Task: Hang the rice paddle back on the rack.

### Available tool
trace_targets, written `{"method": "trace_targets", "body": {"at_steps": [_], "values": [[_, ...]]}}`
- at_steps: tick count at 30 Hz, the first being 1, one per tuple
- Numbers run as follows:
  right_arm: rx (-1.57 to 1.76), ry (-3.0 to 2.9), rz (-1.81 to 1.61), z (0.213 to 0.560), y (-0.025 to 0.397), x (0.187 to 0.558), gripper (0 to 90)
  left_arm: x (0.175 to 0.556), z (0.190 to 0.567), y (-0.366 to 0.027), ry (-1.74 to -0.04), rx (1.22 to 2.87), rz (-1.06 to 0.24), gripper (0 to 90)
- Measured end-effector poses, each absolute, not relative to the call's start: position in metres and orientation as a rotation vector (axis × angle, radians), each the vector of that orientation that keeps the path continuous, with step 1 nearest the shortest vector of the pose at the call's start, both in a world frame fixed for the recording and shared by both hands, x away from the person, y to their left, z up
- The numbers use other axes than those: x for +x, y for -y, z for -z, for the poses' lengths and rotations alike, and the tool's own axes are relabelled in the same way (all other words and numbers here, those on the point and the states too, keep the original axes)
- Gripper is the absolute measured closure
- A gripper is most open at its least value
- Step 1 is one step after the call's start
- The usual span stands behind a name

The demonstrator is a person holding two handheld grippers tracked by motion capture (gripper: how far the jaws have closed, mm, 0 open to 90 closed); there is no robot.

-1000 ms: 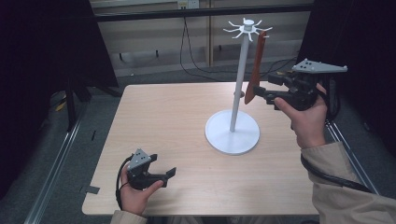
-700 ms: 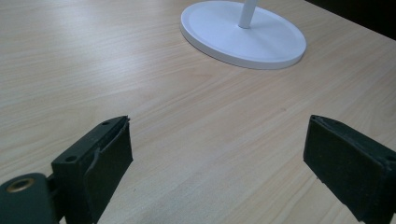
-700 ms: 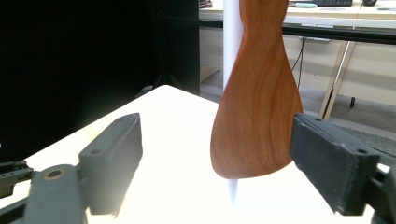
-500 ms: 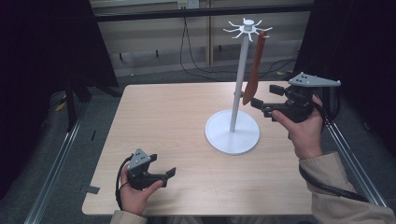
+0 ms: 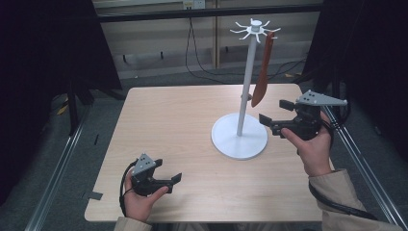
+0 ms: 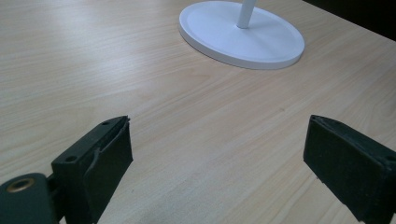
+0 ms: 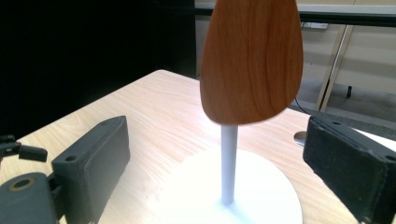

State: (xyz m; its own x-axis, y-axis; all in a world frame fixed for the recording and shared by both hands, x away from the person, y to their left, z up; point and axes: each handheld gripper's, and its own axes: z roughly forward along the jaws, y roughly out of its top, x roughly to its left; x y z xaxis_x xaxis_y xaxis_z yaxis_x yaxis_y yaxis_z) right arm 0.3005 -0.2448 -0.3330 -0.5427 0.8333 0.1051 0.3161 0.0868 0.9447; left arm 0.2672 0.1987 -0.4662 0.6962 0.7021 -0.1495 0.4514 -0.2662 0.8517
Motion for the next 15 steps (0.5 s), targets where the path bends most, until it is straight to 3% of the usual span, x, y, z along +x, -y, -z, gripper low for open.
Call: {"method": "trace_targets", "body": {"at_steps": [15], "values": [[1.145, -1.947, -1.425, 0.375, 0.25, 0.286, 5.1, 0.267, 0.466, -0.198, -0.89, 1.916, -0.324, 7.8]]}}
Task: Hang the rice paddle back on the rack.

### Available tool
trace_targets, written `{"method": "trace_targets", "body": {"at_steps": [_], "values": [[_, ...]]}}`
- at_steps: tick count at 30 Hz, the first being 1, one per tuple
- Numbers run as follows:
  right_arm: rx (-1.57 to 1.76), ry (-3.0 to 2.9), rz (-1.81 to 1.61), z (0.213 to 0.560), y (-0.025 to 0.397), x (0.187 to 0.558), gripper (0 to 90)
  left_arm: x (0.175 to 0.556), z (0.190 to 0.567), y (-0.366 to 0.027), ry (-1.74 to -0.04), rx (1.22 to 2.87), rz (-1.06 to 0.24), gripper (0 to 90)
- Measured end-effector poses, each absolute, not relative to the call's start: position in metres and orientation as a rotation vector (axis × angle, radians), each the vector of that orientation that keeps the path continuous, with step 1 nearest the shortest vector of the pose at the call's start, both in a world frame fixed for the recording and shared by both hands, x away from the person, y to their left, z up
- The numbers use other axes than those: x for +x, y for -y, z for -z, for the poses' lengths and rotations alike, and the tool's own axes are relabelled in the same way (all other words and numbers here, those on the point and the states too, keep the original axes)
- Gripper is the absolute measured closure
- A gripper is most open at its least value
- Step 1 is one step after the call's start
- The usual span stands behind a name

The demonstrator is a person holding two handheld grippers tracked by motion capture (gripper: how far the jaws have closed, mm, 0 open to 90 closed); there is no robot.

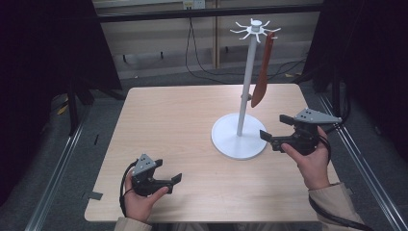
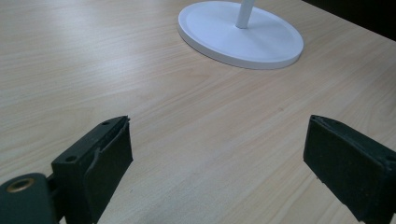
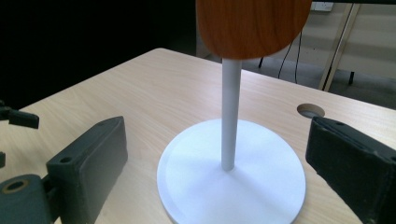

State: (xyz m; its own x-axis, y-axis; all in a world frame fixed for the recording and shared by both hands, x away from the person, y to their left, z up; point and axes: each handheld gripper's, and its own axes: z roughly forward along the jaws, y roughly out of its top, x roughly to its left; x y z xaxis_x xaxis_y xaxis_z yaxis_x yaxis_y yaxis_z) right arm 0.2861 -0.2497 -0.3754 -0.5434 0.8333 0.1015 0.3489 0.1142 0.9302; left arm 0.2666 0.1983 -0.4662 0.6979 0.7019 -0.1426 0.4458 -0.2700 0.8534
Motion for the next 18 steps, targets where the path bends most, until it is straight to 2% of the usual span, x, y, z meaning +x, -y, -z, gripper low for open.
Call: {"method": "trace_targets", "body": {"at_steps": [18], "values": [[1.159, -1.996, -1.401, 0.428, 0.259, 0.269, 5.8, 0.265, 0.467, -0.196, -0.888, 1.919, -0.321, 7.8]]}}
